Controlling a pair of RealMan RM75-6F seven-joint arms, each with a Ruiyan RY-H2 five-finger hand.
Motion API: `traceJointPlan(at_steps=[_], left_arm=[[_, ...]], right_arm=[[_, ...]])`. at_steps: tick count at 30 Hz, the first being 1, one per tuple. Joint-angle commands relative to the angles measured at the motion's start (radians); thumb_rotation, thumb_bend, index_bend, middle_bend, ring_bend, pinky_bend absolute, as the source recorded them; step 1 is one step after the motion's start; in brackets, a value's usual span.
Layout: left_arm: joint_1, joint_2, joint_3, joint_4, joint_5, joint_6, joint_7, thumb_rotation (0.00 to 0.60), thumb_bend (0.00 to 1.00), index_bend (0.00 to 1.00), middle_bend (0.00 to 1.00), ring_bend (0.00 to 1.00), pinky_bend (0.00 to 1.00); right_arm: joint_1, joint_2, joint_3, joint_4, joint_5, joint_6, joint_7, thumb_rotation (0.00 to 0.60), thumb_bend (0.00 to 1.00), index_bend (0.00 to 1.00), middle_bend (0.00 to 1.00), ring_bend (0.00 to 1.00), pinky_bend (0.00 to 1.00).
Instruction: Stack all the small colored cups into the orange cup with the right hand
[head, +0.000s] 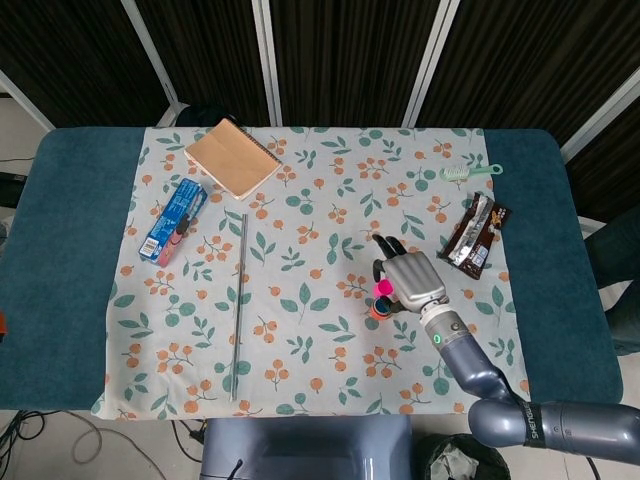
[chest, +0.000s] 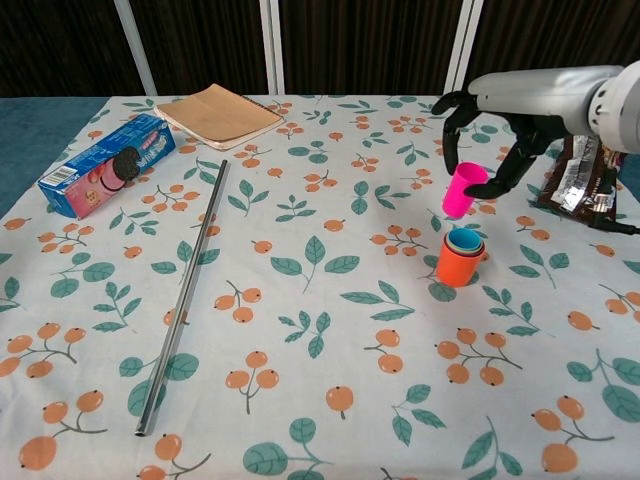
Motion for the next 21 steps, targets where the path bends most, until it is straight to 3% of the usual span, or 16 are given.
traceJointPlan(at_steps=[1,21], left_arm=[[0.0,0.001,0.0,0.0,0.0,-0.001,-0.001,0.6,0.41,0.18,0.03,0.01,0.19],[-0.001,0.0,0.001,0.002,0.002,0.0,0.003,0.6,0.41,0.18,0.03,0.01,0.19]], right_arm=[[-0.005,0.002,-0.01,-0.019,-0.013,0.013,-0.008,0.6,0.41,0.55,0.0,0.08,1.0],[-0.023,-0.02,-0.045,0.007,-0.022,0.013,0.005,0.6,0.41,0.55,0.0,0.08,1.0]])
